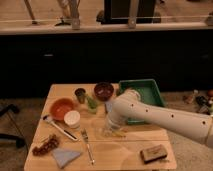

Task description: Place banana in table surface

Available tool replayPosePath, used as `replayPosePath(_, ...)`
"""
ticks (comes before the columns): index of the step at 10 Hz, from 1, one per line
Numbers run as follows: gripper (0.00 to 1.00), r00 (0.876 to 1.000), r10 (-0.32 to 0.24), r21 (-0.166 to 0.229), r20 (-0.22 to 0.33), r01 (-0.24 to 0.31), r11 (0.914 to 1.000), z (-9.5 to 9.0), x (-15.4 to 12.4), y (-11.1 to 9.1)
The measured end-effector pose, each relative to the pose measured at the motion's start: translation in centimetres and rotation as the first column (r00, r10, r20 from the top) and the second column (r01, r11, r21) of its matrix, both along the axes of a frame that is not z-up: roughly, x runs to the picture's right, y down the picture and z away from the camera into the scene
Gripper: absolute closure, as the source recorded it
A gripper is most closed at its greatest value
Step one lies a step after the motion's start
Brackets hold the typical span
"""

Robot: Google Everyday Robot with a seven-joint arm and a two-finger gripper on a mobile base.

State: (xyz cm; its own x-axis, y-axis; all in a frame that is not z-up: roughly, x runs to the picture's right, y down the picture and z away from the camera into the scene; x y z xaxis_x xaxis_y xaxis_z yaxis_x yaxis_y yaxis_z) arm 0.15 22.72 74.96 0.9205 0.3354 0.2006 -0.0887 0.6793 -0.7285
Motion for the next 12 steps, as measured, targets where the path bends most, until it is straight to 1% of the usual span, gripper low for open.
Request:
replayPosePath(1,1.00,1.000,0.013,-0.007,0.013,-0.013,0.9999,0.2,0.0,0.2)
replayPosePath(4,1.00,0.996,0.051,-0.027,0.079,-0.049,0.9984,0.5,-0.8,0.4)
replayPosePath(6,1.00,0.987,0.082,-0.049,0.138,-0.075,0.9960,0.6,-1.2,0.5)
replayPosePath(8,1.00,0.977,0.098,-0.071,0.188,-0.086,0.9937,0.6,-1.8,0.7)
replayPosePath(11,1.00,0.968,0.118,-0.095,0.221,-0.099,0.9906,0.6,-1.8,0.9)
replayPosePath(12,1.00,0.963,0.129,-0.109,0.237,-0.105,0.9884,0.5,-1.7,1.2)
